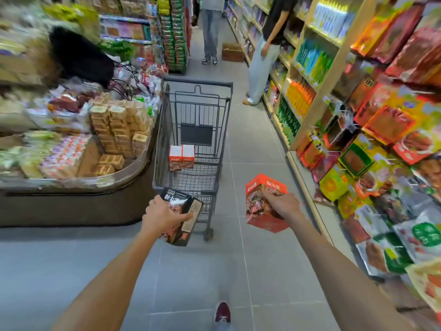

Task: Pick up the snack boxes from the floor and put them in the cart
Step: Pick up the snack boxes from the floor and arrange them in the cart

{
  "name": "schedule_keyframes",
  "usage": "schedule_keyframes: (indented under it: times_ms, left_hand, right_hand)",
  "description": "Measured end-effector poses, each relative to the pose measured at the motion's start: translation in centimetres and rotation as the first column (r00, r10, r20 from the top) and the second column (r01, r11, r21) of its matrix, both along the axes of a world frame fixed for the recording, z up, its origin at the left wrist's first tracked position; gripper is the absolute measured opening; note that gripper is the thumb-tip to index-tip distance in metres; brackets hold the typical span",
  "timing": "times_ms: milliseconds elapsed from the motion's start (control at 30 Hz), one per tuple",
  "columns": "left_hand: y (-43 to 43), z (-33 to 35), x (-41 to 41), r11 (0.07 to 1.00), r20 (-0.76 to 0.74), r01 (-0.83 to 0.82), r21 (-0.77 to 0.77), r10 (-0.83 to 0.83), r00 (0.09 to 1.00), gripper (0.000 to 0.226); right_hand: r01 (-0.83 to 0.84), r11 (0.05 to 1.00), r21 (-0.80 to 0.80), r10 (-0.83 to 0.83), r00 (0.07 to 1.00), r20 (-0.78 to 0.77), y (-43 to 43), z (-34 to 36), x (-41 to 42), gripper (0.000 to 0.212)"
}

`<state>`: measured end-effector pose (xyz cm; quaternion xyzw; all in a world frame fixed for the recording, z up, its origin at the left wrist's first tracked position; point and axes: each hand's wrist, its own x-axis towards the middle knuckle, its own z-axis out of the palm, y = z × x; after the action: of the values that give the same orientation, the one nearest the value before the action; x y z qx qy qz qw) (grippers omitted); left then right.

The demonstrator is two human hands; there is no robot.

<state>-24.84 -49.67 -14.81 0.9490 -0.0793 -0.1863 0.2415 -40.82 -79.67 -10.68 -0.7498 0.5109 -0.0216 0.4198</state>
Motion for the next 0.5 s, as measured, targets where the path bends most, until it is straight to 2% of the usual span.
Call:
schedule_keyframes:
  times_ms: [167,500]
  left_hand:
    - [-0.1,-1.2,5.6,0.996,-0.013,-0.084,-0.018,0.084,0.996,0.134]
    - [-6.4,-2.1,17.5,0.991,-0.034,-0.099,-0.087,0.096,0.995,0.140]
  right_hand:
    - [-0.094,0.994,0.059,0.092,0.995,0.039,-0.8,-0.4,9.1,0.126]
    - [-0.182,0.972,0.146,0.165,0.979,0.121,-6.6,-1.9,25.5,0.112]
